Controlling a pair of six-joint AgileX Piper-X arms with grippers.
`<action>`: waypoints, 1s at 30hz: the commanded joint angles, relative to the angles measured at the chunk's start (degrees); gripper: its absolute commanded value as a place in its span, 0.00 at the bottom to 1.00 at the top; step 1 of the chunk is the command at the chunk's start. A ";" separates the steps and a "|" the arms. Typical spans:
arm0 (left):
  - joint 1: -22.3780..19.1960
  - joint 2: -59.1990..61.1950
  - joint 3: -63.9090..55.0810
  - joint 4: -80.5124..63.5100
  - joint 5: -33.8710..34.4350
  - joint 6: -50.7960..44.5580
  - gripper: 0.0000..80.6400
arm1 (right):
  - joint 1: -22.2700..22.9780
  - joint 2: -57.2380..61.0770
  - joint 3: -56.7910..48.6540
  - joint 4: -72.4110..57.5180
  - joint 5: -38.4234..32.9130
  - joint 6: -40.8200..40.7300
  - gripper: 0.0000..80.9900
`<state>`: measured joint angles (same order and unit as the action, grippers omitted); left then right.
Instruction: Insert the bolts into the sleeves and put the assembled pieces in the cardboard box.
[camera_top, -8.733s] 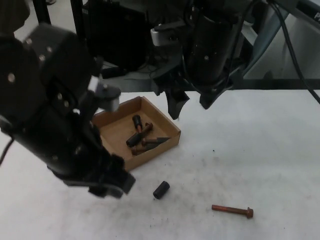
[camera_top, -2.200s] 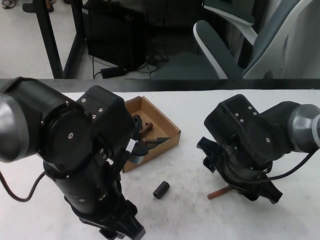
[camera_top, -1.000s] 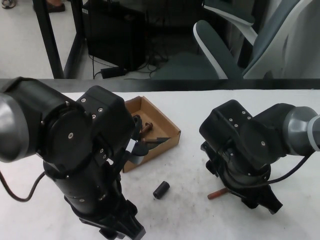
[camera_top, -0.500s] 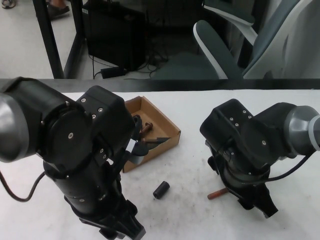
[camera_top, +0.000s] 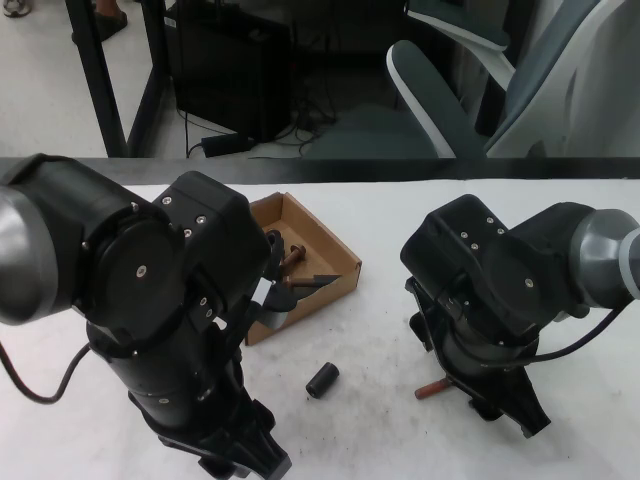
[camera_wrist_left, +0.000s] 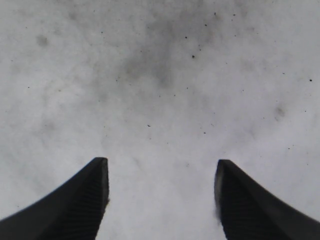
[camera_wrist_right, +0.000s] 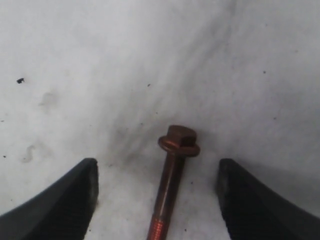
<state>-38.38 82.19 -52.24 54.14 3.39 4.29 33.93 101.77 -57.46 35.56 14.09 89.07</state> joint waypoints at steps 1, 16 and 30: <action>-0.26 -0.31 -0.35 -0.05 -0.75 -0.44 0.72 | 0.51 0.39 0.26 1.21 -4.91 0.60 0.78; -0.26 -0.31 -0.35 -0.25 -0.75 -0.44 0.71 | 0.51 0.39 0.26 1.07 -3.60 0.60 0.00; -0.26 0.76 -0.35 -2.27 -0.07 -0.44 0.61 | 0.38 0.39 0.26 -3.61 -1.31 -25.06 0.00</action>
<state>-38.38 82.31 -52.24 52.74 3.39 4.29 34.18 102.22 -57.31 32.51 11.74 74.01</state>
